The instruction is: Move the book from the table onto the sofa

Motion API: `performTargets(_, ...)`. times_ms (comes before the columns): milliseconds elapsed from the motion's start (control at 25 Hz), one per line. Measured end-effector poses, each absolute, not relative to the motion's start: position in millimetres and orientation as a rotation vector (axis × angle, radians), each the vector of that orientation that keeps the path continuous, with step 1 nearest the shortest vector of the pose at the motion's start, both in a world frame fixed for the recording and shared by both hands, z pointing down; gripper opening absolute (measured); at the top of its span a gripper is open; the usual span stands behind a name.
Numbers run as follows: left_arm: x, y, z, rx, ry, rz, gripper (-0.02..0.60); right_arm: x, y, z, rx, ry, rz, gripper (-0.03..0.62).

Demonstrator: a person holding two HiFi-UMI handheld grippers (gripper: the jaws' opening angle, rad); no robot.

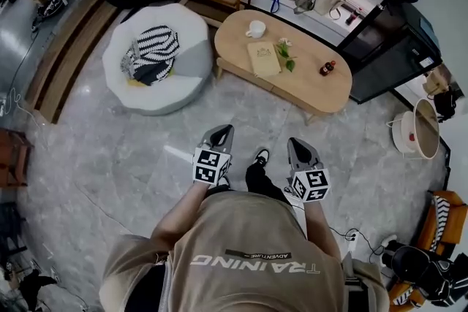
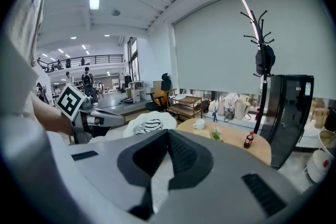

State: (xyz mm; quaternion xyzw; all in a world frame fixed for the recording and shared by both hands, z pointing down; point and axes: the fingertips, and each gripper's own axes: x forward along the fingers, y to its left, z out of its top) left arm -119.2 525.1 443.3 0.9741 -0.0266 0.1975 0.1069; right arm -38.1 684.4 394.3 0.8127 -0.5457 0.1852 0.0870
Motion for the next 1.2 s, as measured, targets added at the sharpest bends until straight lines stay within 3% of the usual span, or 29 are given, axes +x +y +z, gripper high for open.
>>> performTargets(840, 84, 517, 433, 2.748, -0.155, 0.596, -0.008, 168, 665, 415, 2.430, -1.813, 0.520, -0.002)
performTargets(1200, 88, 493, 447, 2.688, -0.258, 0.693, -0.008, 211, 649, 422, 2.538, -1.848, 0.618, -0.002)
